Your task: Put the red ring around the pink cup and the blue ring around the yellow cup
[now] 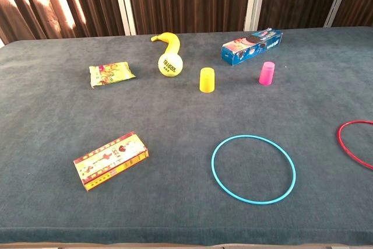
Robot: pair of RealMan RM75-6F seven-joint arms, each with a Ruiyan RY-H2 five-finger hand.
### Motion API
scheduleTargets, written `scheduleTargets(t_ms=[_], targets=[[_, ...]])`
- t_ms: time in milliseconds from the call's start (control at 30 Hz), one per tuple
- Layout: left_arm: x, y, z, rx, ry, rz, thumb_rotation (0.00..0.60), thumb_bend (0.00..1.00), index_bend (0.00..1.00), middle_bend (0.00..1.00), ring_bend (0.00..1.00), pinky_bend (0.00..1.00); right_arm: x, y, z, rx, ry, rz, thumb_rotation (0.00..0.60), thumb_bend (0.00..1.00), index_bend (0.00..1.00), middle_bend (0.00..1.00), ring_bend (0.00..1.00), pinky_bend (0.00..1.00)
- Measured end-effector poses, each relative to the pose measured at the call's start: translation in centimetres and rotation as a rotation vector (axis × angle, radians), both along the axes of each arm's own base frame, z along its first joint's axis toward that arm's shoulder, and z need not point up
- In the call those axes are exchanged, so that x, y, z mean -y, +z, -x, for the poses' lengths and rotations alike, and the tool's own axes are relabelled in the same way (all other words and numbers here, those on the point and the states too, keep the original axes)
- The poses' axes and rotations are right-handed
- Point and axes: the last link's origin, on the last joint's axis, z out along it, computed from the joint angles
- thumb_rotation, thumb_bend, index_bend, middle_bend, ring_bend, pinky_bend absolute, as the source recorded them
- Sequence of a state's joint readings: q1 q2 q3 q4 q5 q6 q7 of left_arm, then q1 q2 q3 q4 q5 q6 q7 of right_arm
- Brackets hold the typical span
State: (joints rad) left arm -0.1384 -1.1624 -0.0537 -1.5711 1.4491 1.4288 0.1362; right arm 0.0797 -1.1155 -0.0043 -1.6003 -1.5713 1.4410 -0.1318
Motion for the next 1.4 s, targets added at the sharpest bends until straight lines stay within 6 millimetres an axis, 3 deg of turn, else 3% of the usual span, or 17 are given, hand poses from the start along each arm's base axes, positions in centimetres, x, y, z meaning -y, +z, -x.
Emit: scheduleTargets(t_ms=[100,367,467,700,1200,1400], targets=[[0.0,0.1,-0.1,0.006,-0.001,-0.001,0.6,0.38,0.12,0.0,0.0,0.22,-0.1,-0.4,0.2,-0.029,-0.014,-0.023,0.6,0.1,0.25,0.7,0.78,0.72],[0.0,-0.1,-0.1,0.007,-0.003,0.012,0.6,0.38,0.13,0.0,0.0,0.22,0.6,-1.6,0.8,-0.055,-0.046,-0.1,0.6,0.23,0.4,0.92,0.99,0.91],[0.0,0.0,-0.1,0.009,-0.003,0.01,0.6,0.38,0.13,0.01,0.0,0.22,1.1,-2.3,1.3,-0.047,-0.049,-0.119,0.6,0.31,0.45,0.97,1.0,0.98],[0.1,0.2,-0.1,0.017,-0.001,0.004,0.6,0.38,0.14,0.02,0.0,0.23,2.1,-3.7,2.6,-0.021,-0.079,-0.166,0.6,0.38,0.52,1.0,1.0,1.0],[0.1,0.3,-0.1,0.023,0.002,0.005,0.6,0.38,0.15,0.02,0.0,0.23,2.9,-6.3,4.2,0.006,-0.112,-0.267,0.6,0.39,0.57,1.0,1.0,1.0],[0.1,0.3,0.0,0.026,0.004,0.006,0.6,0.38,0.15,0.02,0.0,0.23,2.9,-6.8,4.5,0.004,-0.112,-0.281,0.6,0.48,0.58,1.0,1.0,1.0]])
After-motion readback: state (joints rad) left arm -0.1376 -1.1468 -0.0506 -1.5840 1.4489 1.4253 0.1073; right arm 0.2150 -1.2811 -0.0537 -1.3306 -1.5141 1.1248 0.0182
